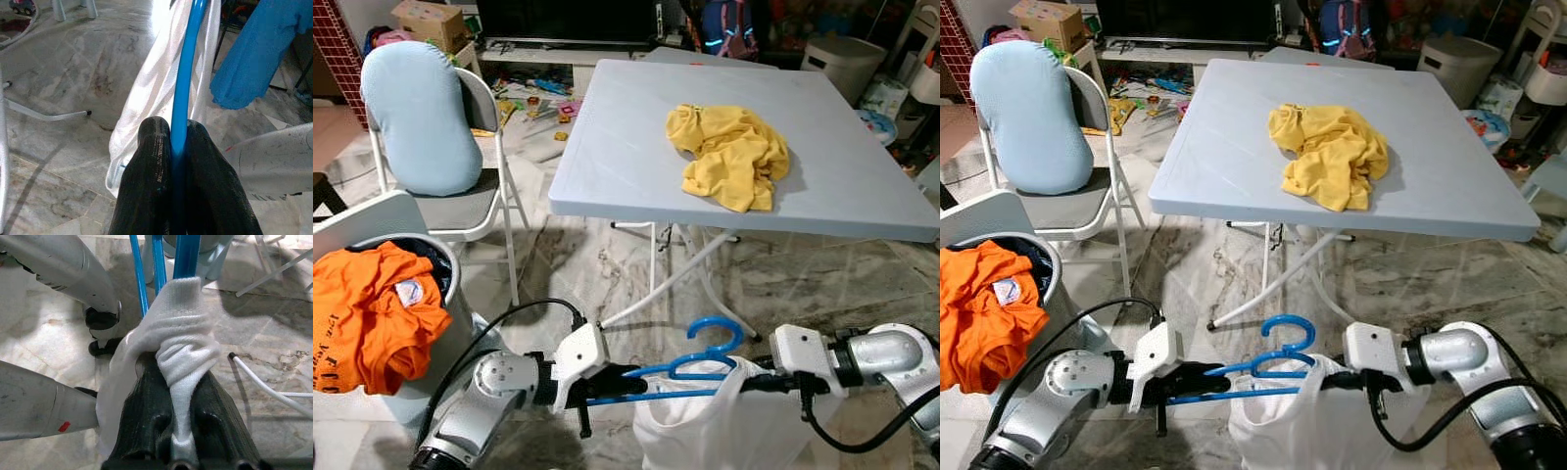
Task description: Hang hanger
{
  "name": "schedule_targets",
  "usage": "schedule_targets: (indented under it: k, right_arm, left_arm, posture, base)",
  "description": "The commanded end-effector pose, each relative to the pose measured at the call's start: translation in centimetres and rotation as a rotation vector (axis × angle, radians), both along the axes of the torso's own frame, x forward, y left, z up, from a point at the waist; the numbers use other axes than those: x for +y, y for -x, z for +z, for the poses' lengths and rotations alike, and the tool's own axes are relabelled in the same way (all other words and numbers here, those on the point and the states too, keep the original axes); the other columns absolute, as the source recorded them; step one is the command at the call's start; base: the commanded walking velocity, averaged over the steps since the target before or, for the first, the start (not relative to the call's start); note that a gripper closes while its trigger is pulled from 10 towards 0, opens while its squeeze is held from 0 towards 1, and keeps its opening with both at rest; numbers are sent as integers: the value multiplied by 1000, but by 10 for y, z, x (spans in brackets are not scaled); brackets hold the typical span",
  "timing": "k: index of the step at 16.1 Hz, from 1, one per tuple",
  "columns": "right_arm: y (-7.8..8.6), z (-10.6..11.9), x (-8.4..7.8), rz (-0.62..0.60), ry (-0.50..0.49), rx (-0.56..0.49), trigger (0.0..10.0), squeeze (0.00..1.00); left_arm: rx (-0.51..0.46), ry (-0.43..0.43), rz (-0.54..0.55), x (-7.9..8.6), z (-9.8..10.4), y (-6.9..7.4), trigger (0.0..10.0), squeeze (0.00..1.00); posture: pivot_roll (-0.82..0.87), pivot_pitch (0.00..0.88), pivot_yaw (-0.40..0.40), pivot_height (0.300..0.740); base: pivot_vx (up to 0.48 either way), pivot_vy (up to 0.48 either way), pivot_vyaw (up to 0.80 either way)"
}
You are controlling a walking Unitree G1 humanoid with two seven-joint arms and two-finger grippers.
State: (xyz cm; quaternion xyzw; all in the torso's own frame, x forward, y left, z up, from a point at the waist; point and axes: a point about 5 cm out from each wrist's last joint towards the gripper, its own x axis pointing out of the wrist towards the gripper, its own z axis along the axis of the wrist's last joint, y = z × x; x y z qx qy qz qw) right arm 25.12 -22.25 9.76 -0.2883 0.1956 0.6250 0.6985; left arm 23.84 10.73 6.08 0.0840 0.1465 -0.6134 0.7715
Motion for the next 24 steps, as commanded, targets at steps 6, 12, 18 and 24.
schedule_targets:
  k: [6, 12, 18, 24]
  right_arm:
    - [-2, 6, 10, 47, -38, -38, 10000, 0]
    - [-3, 6, 11, 49, -40, -35, 10000, 0]
    - [-4, 3, 11, 44, -35, -35, 10000, 0]
    - [-15, 4, 11, -27, -66, 0, 10000, 1000]
  left_arm:
    - [-3, 39, 102, -1, 3, -13, 10000, 1000]
    - [50, 59, 17, -11, 0, -10, 0, 0]
    - [49, 57, 20, -11, -1, -10, 0, 0]
    - [24, 65, 118, -3, -7, -10, 0, 0]
  posture:
    - [14, 27, -20, 740]
    - [13, 26, -18, 740]
    - [16, 26, -20, 740]
    - [24, 26, -27, 740]
  base:
    - [0, 0, 0]
    - [0, 0, 0]
    - [0, 0, 0]
    - [0, 0, 0]
